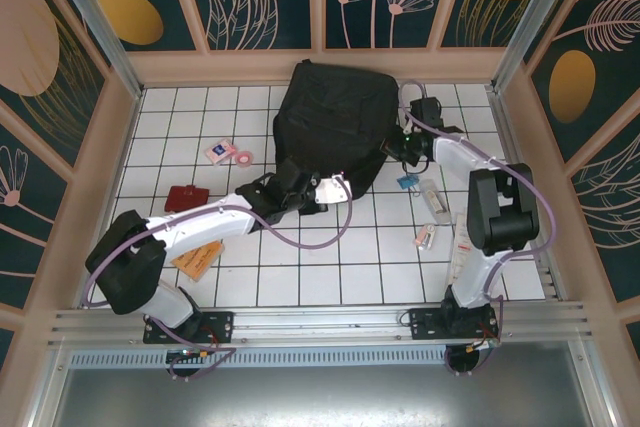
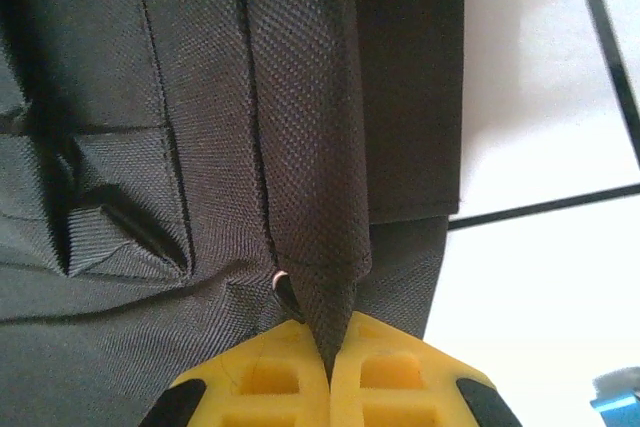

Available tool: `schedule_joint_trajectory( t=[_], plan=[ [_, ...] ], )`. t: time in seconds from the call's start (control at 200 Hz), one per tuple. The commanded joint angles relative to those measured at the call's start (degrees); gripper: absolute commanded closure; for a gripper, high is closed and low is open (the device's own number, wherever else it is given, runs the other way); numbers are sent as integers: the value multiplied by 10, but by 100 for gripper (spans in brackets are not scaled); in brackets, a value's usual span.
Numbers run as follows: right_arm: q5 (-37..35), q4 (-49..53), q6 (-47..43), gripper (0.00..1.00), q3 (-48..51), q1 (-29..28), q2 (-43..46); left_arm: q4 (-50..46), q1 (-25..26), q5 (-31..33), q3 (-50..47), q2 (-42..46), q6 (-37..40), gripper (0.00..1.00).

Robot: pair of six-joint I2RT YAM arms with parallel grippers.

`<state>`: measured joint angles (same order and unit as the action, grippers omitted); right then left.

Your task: Pack books, pencil case, and school supplies into a backpack

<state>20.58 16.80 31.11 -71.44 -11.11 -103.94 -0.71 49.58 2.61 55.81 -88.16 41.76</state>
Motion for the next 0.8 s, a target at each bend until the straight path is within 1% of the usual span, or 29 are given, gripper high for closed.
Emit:
schedule_joint_trajectory(
  t=[0.0,0.095,0.205,0.26,0.315,0.36,0.455,0.49,0.545,0.646,0.716,0.796],
  plan=[
    [35,-8,-52,92,-59,10,-28,-26,17,-30,28,-12,-7,100],
    [54,10,-63,89,-101,4,-57,-25,23,-51,52,-28,-13,100],
    [38,28,-71,83,-133,-12,-74,-23,30,-75,91,-52,-23,100],
    [13,37,-68,73,-137,-16,-72,-15,31,-79,107,-62,-34,100],
    [-20,44,-60,66,-134,-15,-58,0,31,-78,116,-66,-42,100],
    [-61,51,-52,60,-126,-14,-39,15,30,-77,118,-68,-48,100],
    [-136,73,-29,42,-112,-14,9,30,30,-77,123,-76,-57,100],
    [-151,87,-11,40,-109,-13,23,33,30,-75,126,-80,-60,100],
    [-130,103,3,40,-104,-13,40,36,31,-77,127,-84,-63,100],
    [-88,101,46,40,-55,-14,86,40,30,-82,119,-84,-59,100],
    [-47,69,93,38,3,-15,125,44,30,-80,110,-81,-52,100],
    [-6,35,138,39,57,-26,151,42,30,-77,101,-75,-42,100]
  ],
)
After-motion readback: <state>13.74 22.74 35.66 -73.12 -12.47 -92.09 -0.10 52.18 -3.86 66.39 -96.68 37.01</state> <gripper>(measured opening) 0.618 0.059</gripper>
